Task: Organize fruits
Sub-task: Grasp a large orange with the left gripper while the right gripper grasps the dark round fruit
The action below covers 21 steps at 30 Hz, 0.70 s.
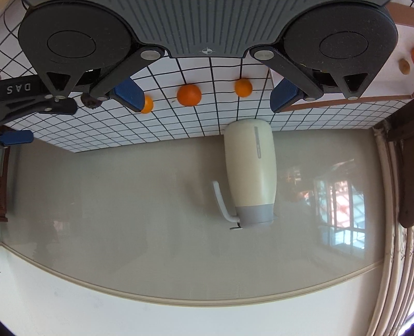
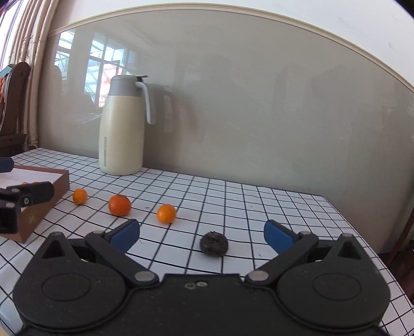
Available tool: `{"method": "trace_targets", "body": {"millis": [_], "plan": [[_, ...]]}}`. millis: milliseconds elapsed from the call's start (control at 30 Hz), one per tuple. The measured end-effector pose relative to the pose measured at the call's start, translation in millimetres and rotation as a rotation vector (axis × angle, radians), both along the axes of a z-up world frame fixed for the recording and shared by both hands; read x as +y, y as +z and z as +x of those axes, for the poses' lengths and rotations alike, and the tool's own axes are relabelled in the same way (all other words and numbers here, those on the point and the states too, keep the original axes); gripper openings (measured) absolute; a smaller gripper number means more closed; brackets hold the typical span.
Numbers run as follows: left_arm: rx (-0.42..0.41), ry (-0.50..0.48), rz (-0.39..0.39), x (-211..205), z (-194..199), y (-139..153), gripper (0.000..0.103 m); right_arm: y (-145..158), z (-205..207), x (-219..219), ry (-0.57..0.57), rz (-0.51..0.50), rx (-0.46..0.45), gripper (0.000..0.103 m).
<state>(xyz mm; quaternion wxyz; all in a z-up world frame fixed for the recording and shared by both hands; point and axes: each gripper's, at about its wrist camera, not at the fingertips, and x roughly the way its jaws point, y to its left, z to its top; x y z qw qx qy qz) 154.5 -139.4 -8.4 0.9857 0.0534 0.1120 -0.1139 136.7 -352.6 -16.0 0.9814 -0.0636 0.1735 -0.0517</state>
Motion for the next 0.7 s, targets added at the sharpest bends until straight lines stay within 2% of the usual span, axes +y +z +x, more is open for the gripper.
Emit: {"method": "trace_targets", "body": {"millis": [133,200,367,467,533,700], "plan": [[0.023,0.021,0.009,-11,16,-1,0.102,-5,15,-9,-0.028,0.014,0.021,0.096],[0.050,0.026,0.014,-16,22,-3,0.086,-9,23,-12,-0.039,0.017,0.039,0.093],[0.107,0.025,0.041,-31,41,-13,0.085,-12,36,-13,-0.048,0.021,0.060,0.089],[0.132,0.016,0.051,-39,56,-18,0.085,-17,46,-14,-0.063,0.013,0.096,0.083],[0.138,0.013,0.060,-45,65,-21,0.085,-21,51,-15,-0.062,0.011,0.118,0.074],[0.164,0.032,0.051,-52,87,-31,0.085,-31,63,-19,-0.053,0.033,0.155,0.068]]}}
